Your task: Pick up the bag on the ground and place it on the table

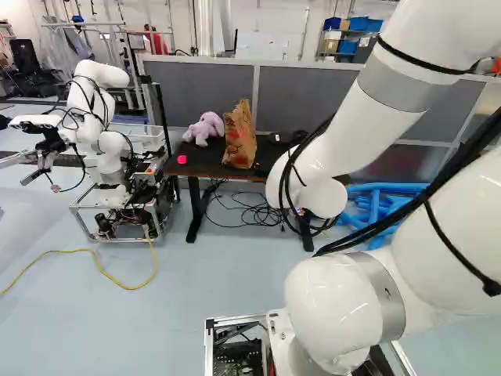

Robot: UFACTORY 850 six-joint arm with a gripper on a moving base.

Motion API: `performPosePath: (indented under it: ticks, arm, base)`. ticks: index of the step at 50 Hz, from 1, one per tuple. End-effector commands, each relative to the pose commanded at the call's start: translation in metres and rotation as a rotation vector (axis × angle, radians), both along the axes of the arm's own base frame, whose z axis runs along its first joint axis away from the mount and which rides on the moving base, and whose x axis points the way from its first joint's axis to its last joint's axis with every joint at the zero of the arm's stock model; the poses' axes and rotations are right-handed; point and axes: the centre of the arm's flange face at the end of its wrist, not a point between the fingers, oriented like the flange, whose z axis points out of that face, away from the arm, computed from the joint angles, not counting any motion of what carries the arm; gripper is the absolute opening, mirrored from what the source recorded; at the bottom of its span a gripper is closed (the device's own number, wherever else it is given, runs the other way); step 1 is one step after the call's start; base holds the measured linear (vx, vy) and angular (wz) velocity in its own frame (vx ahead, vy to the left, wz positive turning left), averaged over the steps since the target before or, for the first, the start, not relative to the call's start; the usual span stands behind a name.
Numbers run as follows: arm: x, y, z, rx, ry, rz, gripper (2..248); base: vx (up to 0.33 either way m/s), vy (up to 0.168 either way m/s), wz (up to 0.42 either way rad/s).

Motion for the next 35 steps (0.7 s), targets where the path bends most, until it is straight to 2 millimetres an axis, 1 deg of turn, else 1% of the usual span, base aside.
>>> performPosePath:
  ticks: [17,35]
  arm:
    - [-0.010,0.000,-0.005,-0.007,-0.024,0.004,247]
    - [-0.013,0.000,-0.006,-0.009,-0.031,0.005,247]
  base:
    - [0.000,0.000,0.000]
    - [0.000,0.000,0.000]
